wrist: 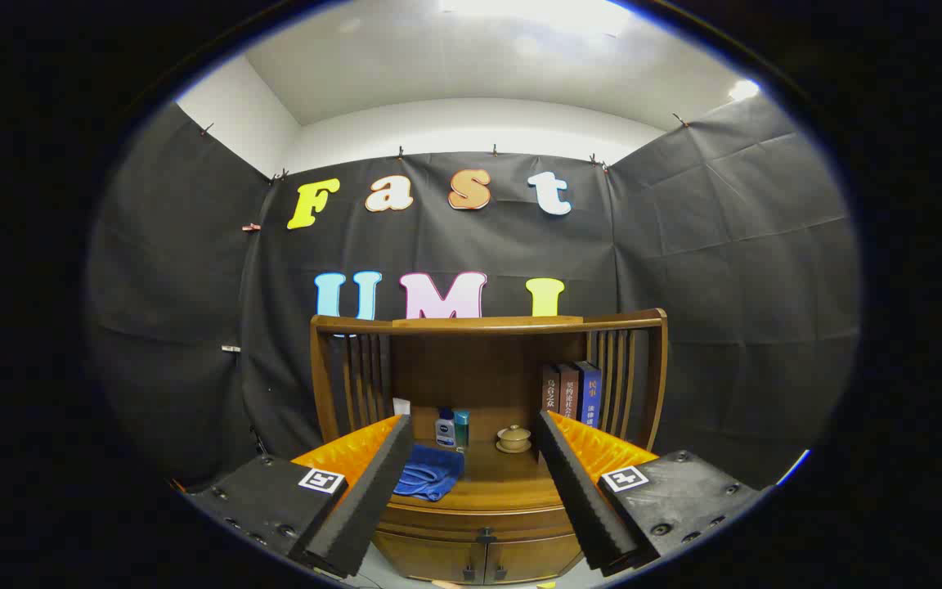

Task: Pull open the drawer, take out the items inside it, and place them on the countertop above the cabinet.

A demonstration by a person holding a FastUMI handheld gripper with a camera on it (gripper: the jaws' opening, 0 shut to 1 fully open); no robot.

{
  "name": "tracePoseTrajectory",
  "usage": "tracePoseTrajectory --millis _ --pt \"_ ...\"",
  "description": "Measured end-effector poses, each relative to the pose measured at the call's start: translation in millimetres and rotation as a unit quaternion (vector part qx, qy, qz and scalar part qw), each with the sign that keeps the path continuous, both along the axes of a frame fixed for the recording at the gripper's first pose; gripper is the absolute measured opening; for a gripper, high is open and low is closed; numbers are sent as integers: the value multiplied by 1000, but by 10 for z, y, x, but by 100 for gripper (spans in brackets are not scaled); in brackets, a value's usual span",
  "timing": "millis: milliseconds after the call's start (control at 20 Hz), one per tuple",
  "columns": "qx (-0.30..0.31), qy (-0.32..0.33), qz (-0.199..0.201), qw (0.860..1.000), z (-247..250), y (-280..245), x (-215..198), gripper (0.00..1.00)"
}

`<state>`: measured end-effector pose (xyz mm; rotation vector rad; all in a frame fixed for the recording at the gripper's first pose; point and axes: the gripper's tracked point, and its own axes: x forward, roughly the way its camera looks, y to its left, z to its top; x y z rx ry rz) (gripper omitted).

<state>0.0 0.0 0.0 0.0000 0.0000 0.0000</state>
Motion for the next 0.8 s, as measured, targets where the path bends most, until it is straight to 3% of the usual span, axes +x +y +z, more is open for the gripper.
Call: tracePoseTrajectory --millis 800 --pt "1 5 0 1000 3 -70 84 98"
